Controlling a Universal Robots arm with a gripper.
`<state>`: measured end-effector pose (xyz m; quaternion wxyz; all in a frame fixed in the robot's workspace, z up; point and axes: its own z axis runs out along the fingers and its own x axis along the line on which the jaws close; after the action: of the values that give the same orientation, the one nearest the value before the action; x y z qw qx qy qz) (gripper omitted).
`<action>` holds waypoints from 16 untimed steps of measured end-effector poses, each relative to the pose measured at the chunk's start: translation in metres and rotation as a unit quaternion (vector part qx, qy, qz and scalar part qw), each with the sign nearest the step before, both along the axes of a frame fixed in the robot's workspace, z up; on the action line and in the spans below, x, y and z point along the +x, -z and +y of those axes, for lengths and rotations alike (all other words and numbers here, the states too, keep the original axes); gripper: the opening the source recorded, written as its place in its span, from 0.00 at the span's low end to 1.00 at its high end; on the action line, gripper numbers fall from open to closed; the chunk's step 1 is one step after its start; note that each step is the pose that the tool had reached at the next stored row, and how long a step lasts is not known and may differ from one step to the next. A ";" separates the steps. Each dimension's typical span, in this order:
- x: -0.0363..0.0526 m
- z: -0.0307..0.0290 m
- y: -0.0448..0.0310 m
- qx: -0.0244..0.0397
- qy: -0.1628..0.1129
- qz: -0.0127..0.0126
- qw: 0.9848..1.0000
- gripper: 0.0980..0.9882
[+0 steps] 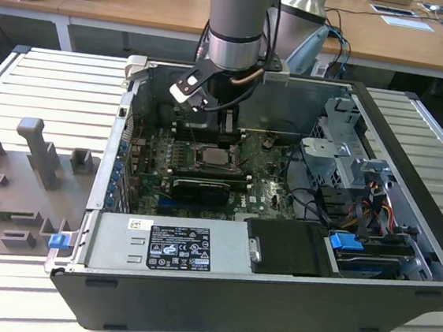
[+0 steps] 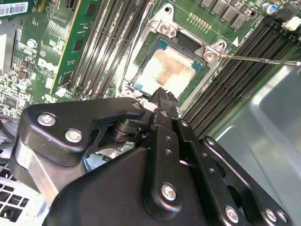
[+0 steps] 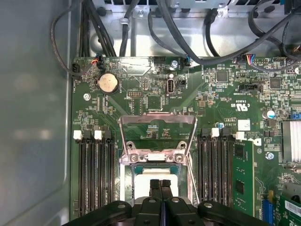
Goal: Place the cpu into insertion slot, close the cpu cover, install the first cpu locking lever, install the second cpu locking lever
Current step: 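Close the cpu cover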
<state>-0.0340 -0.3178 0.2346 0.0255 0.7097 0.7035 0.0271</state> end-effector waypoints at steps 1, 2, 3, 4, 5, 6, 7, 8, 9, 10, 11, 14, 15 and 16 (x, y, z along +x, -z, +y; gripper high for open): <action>0.0000 0.0000 0.0000 0.000 0.000 0.000 1.000 0.01; 0.0004 -0.0001 -0.0001 0.000 0.000 0.000 1.000 0.01; 0.0011 -0.0001 -0.0001 -0.001 0.000 0.000 1.000 0.01; 0.0016 -0.0001 -0.0001 -0.001 0.000 0.000 1.000 0.01; 0.0019 -0.0001 -0.0001 -0.001 0.000 0.000 1.000 0.01; 0.0019 -0.0001 -0.0003 -0.001 0.000 0.000 1.000 0.01; 0.0020 0.0000 -0.0017 -0.002 0.000 0.000 1.000 0.01; 0.0020 0.0000 -0.0041 -0.002 0.000 0.000 1.000 0.01; 0.0020 0.0000 -0.0081 -0.003 0.000 0.000 1.000 0.01; 0.0020 0.0000 -0.0112 -0.003 0.000 0.000 1.000 0.01; 0.0020 0.0000 -0.0133 -0.004 0.000 0.000 1.000 0.01; 0.0027 0.0000 -0.0189 -0.004 0.000 0.000 1.000 0.01; 0.0034 0.0000 -0.0189 -0.004 0.000 0.000 1.000 0.01; 0.0069 0.0000 -0.0190 -0.004 0.000 0.000 1.000 0.01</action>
<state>-0.0271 -0.3178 0.2536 0.0282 0.7097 0.7035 0.0243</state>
